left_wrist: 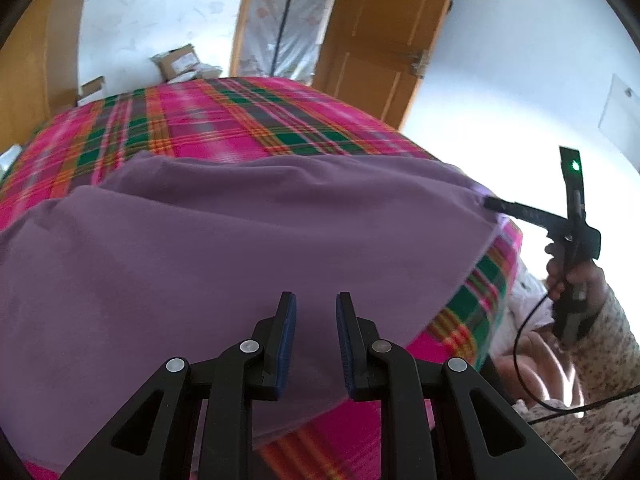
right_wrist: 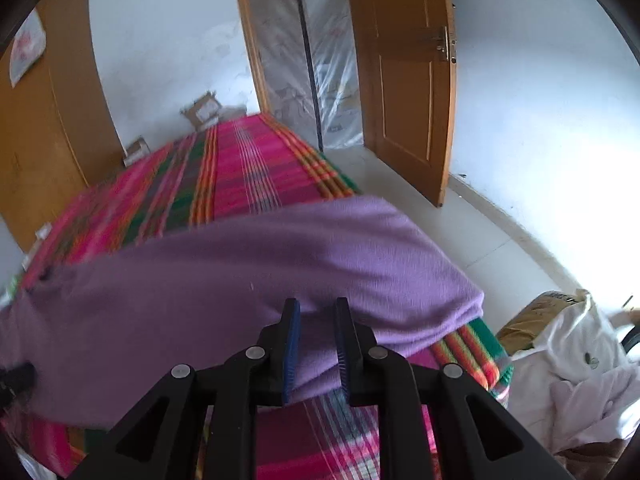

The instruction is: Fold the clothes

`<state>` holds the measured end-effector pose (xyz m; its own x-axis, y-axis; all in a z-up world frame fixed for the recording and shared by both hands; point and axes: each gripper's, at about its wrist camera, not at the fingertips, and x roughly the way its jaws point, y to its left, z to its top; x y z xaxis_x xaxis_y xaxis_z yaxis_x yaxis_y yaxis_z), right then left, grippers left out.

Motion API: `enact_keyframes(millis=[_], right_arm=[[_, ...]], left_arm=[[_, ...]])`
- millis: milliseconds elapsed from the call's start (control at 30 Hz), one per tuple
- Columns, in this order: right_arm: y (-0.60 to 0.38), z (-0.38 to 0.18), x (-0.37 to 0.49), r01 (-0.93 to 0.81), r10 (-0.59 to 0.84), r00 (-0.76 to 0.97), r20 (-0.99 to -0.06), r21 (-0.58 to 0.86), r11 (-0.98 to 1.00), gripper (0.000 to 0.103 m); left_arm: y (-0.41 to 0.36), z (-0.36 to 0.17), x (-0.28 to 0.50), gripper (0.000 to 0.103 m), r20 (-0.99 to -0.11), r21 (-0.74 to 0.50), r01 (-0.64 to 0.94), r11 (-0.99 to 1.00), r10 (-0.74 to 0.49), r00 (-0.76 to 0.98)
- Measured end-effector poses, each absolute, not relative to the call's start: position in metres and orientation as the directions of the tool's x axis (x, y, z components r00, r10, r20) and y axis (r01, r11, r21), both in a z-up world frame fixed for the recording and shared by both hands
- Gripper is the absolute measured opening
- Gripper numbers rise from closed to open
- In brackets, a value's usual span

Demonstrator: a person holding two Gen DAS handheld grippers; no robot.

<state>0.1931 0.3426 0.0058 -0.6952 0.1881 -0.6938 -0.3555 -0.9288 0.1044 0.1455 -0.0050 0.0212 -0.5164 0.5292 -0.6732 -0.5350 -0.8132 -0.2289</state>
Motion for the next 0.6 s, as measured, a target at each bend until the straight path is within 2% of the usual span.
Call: enact_keyframes(millis=[200, 433, 600], right_arm=[[0.330, 0.015, 0.194, -0.310, 0.131, -0.724, -0.677, 0.150, -0.939, 0.018], [0.299, 0.007, 0.173, -0.235, 0.088, -0.705, -0.704, 0.115, -0.965, 0.018], [0.291, 0.023, 0.152, -0.172, -0.005, -0.723, -0.690, 0.187, -0.967, 0.018]], left_arm=[[-0.040, 0.024, 0.132, 0.021, -0.670, -0.243, -0.445, -0.862, 0.481, -0.566], [-0.079, 0.018, 0.111, 0.021, -0.694, -0.263, -0.311, -0.913, 0.403, -0.597], [-0.100, 0.015, 0.100, 0.021, -0.716, -0.249, -0.255, -0.934, 0.355, -0.601]])
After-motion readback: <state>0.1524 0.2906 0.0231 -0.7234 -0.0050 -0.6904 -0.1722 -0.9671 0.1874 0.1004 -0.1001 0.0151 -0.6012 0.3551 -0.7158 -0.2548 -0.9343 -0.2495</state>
